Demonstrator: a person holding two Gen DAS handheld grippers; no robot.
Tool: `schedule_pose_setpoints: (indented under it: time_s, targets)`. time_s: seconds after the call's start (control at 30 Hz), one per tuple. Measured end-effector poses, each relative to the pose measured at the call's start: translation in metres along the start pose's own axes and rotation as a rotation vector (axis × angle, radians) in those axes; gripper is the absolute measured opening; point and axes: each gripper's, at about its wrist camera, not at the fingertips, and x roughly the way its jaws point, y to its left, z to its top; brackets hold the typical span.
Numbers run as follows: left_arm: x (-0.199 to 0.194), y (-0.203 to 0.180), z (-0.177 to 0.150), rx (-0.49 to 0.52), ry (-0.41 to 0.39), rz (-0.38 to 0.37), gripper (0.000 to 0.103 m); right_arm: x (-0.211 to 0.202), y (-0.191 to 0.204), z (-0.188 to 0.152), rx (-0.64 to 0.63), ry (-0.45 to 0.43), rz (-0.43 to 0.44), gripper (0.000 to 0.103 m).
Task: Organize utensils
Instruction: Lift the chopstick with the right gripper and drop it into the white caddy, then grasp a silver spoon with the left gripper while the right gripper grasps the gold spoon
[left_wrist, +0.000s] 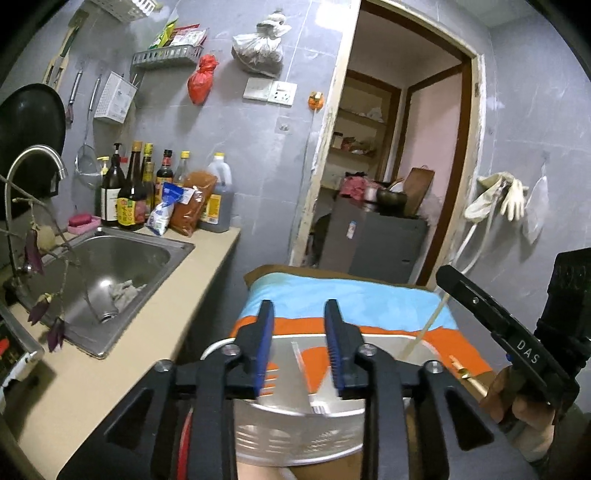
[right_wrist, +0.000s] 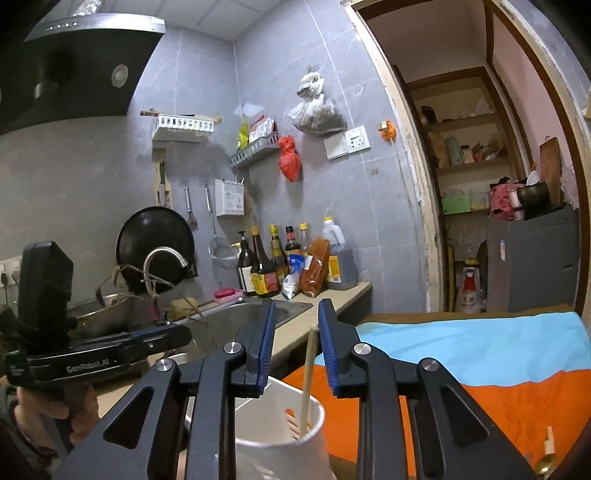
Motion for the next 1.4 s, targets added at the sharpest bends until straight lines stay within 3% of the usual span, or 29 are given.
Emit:
schedule_pose_setpoints:
  time_s: [0.07,0.13,0.2,0.27,0.33,0.37,0.47,0.53,0.67,0.87,1.2,1.27,1.4]
  targets:
    - [-0.004,-0.005,0.003,-0.01,-0.011,-0.022,0.034,-0.013,-0.004,0.007,0.005,-0.01,-0.011,0.032]
    - [-0.009,-0.014,0.006,-0.015,-0.024,-0.048,0.039,-0.03,-0.009,0.014,0.003,-0.028,-0.026,0.052]
    - [-0.013,-0.025,0.007,-0.01,-0.039,-0.063,0.046,-0.045,-0.013,0.021,-0.006,-0.041,-0.044,0.057]
    - [-0.019,-0.038,0.007,0.0,-0.06,-0.079,0.059,-0.062,-0.019,0.029,-0.017,-0.047,-0.066,0.065]
    - [-0.024,-0.052,0.007,0.002,-0.086,-0.087,0.071,-0.076,-0.025,0.034,-0.025,-0.058,-0.081,0.081]
    - [-0.026,-0.057,0.007,0.001,-0.098,-0.092,0.078,-0.085,-0.028,0.036,-0.035,-0.062,-0.092,0.082]
    - [-0.03,-0.076,0.006,0.005,-0.125,-0.098,0.089,-0.107,-0.037,0.039,-0.055,-0.07,-0.127,0.092]
    - [-0.032,-0.09,0.003,0.02,-0.141,-0.09,0.093,-0.123,-0.045,0.039,-0.053,-0.074,-0.138,0.103]
    - [-0.034,-0.118,-0.004,0.07,-0.159,-0.102,0.096,-0.149,-0.059,0.038,-0.056,-0.07,-0.175,0.103]
    - [-0.023,-0.151,-0.022,0.108,-0.121,-0.139,0.096,-0.18,-0.084,0.026,-0.051,-0.029,-0.232,0.103]
    - [0.018,-0.181,-0.057,0.129,0.04,-0.176,0.096,-0.196,-0.137,-0.009,0.013,0.095,-0.303,0.102]
    - [0.028,-0.186,-0.064,0.129,0.088,-0.197,0.096,-0.194,-0.148,-0.018,0.027,0.139,-0.312,0.098]
    - [0.045,-0.193,-0.075,0.139,0.168,-0.216,0.096,-0.188,-0.163,-0.033,0.042,0.212,-0.318,0.08]
